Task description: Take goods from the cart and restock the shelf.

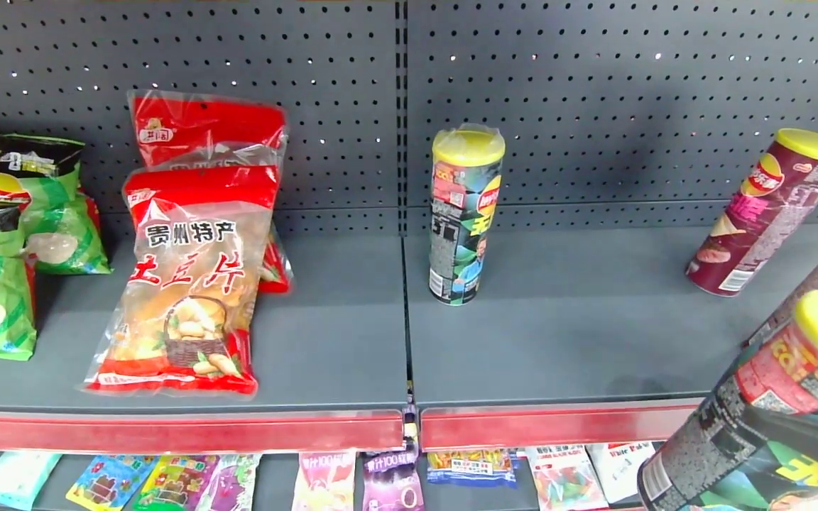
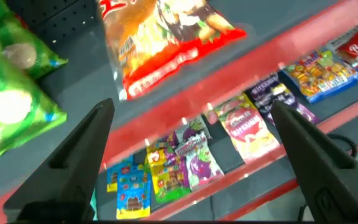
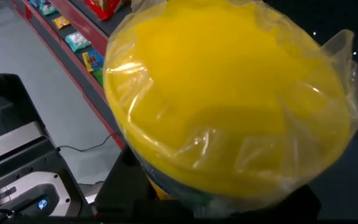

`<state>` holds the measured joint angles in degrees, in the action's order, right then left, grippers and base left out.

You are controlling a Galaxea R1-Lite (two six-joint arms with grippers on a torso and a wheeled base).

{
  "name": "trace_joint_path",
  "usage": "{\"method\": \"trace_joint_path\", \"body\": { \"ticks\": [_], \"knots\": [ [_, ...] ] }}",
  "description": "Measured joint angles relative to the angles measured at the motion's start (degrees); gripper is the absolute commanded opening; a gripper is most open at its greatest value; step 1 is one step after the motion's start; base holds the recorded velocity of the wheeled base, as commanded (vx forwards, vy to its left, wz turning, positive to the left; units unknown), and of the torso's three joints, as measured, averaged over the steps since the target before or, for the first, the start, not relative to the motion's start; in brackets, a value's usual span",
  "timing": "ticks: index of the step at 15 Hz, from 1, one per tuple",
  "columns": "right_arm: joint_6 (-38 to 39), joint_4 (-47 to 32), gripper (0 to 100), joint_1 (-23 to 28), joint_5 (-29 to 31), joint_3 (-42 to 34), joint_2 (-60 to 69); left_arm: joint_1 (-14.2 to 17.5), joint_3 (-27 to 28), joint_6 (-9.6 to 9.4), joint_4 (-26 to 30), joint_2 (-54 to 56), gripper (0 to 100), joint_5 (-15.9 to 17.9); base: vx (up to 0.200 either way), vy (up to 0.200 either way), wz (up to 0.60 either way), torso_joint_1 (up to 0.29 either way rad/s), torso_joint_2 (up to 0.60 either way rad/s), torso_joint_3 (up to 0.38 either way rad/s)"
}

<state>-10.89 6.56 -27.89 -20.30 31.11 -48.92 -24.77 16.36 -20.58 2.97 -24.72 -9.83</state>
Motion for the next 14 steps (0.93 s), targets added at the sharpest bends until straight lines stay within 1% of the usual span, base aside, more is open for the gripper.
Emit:
{"method": "trace_joint_path", "body": {
  "ticks": [5,7,8,9,11,12,14],
  "knots": [
    [0.00,0.00,0,-0.05,-0.12,0.09,-0.27,-0.22,0.01,-0.17,0.02,0.04,100,0.52,0.000,0.000,0.00,0.000,0.00,0.000],
    [0.02,0.06,0,-0.05,-0.33,0.11,-0.24,-0.28,0.73,-0.85,-0.22,-1.13,100,2.58,0.000,0.000,0.00,0.000,0.00,0.000],
    [0.00,0.06,0,-0.05,-0.39,0.13,-0.20,-0.30,1.85,-0.85,-0.35,-2.51,100,3.84,0.000,0.000,0.00,0.000,0.00,0.000],
    [0.00,0.11,0,0.00,-0.39,0.28,-0.13,-0.33,3.43,-0.30,-0.41,-4.57,100,6.08,0.000,0.000,0.00,0.000,0.00,0.000],
    [0.00,0.33,0,-0.02,-0.15,1.05,-0.17,-0.33,8.17,2.95,-1.37,-10.91,100,11.61,0.000,0.000,0.00,0.000,0.00,0.000],
    [0.00,0.52,0,-0.05,-0.04,1.33,-0.20,-0.33,10.98,4.71,-3.02,-15.19,100,14.14,0.000,0.000,0.00,0.000,0.00,0.000],
    [0.05,0.50,0,0.04,0.07,1.29,-0.09,-0.39,16.98,7.56,-7.84,-24.92,100,18.42,0.000,0.000,0.00,0.000,0.00,0.000]
  ]
}}
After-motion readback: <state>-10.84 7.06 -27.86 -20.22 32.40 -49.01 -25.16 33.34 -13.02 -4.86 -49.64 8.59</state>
